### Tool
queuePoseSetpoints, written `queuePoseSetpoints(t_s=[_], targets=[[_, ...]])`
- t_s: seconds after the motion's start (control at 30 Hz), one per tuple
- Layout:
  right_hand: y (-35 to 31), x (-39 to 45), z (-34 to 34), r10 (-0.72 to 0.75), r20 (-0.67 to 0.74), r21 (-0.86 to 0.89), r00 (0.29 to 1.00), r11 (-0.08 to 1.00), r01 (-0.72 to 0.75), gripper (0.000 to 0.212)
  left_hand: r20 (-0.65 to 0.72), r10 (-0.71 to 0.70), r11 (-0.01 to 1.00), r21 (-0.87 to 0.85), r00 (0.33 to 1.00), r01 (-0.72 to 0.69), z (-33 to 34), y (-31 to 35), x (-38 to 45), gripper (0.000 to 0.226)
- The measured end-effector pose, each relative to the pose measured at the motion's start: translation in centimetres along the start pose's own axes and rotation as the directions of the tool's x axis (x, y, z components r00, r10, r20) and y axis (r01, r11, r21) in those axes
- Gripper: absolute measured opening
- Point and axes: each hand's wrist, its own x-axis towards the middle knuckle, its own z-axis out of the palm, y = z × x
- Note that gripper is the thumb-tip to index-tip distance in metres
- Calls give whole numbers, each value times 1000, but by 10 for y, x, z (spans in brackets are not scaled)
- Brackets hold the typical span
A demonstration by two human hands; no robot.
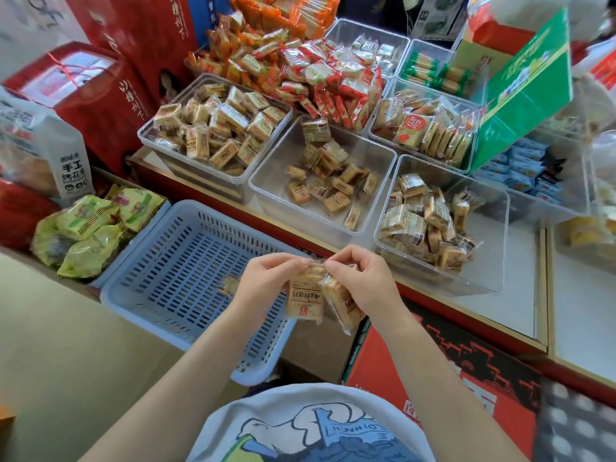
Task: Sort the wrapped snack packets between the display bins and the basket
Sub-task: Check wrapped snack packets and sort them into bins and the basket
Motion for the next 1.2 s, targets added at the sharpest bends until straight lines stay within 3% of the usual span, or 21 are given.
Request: queuePoseSetpoints(t_s=[0.2, 0.33, 0.47, 0.57, 0.73, 0.87, 1.03, 1.2], targets=[[-4, 4, -4, -1, -41, 10, 999, 1000, 2, 9, 85, -81, 992, -89, 993, 88, -4, 4, 5, 23], [-6, 7, -3, 12, -49, 41, 999, 999, -10, 10, 122, -106, 994, -23, 987, 109, -8, 8, 10, 27], [-9, 11, -3, 9, -47, 32, 999, 999, -7, 12, 236, -48, 992, 126, 971, 18, -13, 14, 11, 23], [-8, 13, -3, 19, -62, 46, 998, 999, -16, 9, 181, -7, 978, 207, 983, -31, -11, 13, 16, 28], [-6, 16, -8, 39, -86, 27, 996, 999, -37, 24, 1, -65, 993, -99, 998, 65, -12, 8, 23, 39], [-7, 16, -8, 70, -72, 27, 995, 997, -68, 14, 90, -61, 941, -326, 994, 87, -12, 8, 26, 40], [-9, 16, -5, 60, -25, 21, 998, 998, -60, 10, 161, -39, 917, -386, 986, 99, -7, 9, 26, 39], [-9, 15, -11, 70, -36, 65, 997, 996, -68, 6, 204, -22, 819, -557, 979, 135, -8, 6, 28, 48]])
